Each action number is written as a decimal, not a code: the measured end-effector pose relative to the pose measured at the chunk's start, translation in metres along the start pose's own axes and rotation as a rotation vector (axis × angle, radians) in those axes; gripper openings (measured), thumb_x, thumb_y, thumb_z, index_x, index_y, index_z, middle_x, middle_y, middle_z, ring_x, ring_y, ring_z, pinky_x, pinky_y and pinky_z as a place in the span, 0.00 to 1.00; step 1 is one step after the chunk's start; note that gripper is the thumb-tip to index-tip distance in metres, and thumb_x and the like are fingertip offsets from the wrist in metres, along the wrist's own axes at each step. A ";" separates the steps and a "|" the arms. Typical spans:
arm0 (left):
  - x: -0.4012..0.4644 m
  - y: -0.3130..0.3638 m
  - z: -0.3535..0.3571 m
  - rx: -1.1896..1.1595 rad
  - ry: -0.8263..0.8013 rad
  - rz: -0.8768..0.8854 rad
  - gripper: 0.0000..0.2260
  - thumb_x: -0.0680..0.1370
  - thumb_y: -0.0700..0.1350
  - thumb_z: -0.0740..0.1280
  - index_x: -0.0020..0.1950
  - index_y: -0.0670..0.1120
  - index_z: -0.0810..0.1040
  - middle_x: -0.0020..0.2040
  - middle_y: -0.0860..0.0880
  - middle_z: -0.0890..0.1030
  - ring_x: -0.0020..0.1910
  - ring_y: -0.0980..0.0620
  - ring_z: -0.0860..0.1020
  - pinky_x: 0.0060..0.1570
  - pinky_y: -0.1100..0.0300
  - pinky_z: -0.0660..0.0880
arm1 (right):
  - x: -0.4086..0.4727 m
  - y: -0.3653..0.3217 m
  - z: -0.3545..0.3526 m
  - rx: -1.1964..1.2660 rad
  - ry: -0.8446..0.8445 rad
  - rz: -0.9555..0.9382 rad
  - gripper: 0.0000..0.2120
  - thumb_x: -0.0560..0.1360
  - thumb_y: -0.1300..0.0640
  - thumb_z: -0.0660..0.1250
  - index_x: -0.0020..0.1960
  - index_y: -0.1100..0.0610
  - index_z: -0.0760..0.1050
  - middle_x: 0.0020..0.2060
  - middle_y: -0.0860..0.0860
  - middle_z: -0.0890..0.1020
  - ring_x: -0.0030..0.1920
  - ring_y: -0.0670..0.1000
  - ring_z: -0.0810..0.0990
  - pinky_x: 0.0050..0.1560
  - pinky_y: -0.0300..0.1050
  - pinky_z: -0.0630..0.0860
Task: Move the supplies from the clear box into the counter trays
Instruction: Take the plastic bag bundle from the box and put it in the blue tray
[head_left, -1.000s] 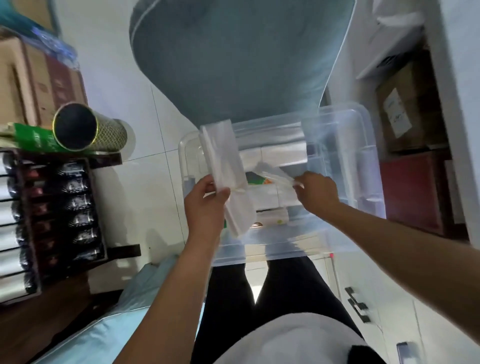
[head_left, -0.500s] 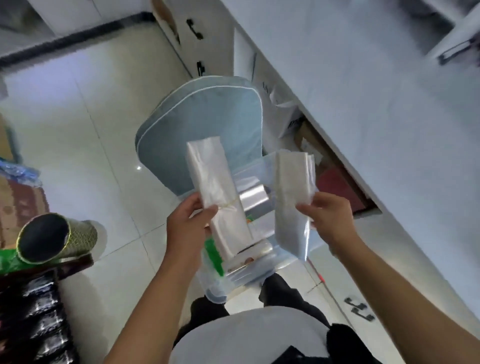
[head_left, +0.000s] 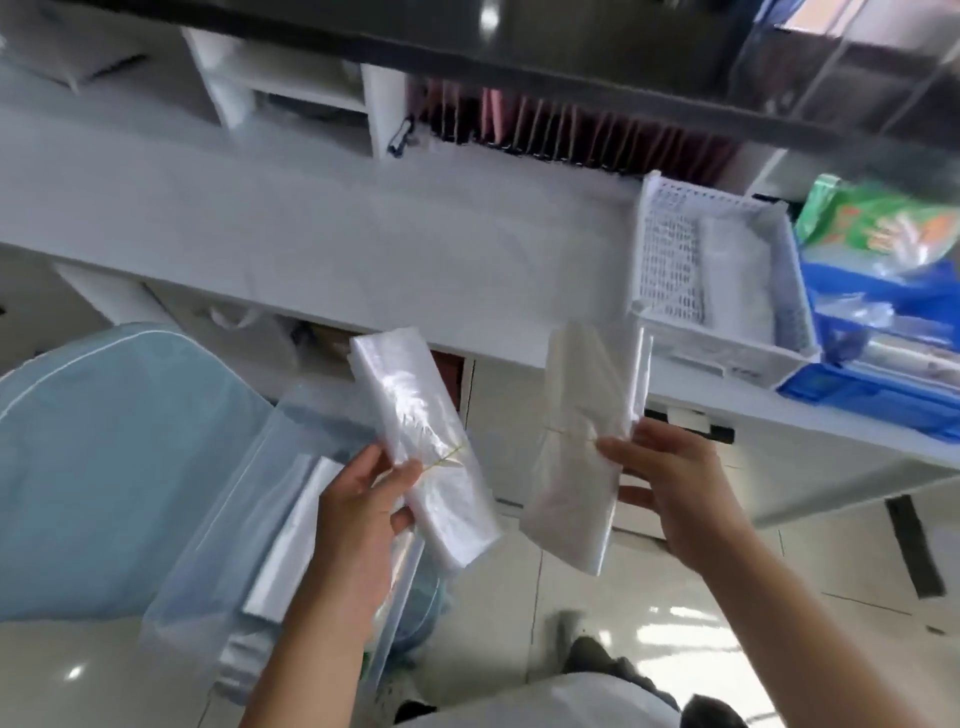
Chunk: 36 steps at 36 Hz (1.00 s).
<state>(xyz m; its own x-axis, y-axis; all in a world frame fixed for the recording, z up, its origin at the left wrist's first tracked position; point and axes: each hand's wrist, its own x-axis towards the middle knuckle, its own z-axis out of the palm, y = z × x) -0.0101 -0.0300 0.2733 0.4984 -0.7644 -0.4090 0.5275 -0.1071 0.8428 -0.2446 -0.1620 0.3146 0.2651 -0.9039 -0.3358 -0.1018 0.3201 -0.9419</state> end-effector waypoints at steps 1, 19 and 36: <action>-0.002 -0.001 0.015 0.006 -0.010 0.005 0.12 0.75 0.35 0.70 0.53 0.49 0.85 0.53 0.45 0.86 0.53 0.45 0.84 0.49 0.52 0.82 | -0.002 0.000 -0.013 0.017 0.019 -0.008 0.05 0.70 0.65 0.74 0.44 0.59 0.85 0.41 0.57 0.86 0.40 0.57 0.85 0.41 0.56 0.80; -0.022 -0.090 0.316 0.154 -0.226 -0.064 0.14 0.66 0.41 0.72 0.52 0.46 0.85 0.53 0.43 0.85 0.48 0.47 0.83 0.38 0.55 0.81 | -0.009 0.001 -0.336 0.274 0.324 -0.082 0.06 0.68 0.69 0.74 0.40 0.60 0.85 0.34 0.56 0.82 0.37 0.54 0.85 0.33 0.47 0.81; 0.018 -0.084 0.469 0.262 -0.416 0.024 0.15 0.70 0.38 0.70 0.55 0.48 0.85 0.54 0.47 0.85 0.50 0.50 0.84 0.38 0.56 0.81 | 0.007 -0.045 -0.449 0.233 0.544 -0.252 0.11 0.64 0.59 0.76 0.47 0.56 0.86 0.40 0.58 0.86 0.40 0.54 0.85 0.42 0.55 0.83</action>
<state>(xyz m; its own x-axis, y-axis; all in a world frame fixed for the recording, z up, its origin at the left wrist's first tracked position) -0.3682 -0.3335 0.3591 0.1631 -0.9520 -0.2591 0.3021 -0.2019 0.9317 -0.6691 -0.3098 0.3579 -0.2764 -0.9547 -0.1100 0.1273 0.0771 -0.9889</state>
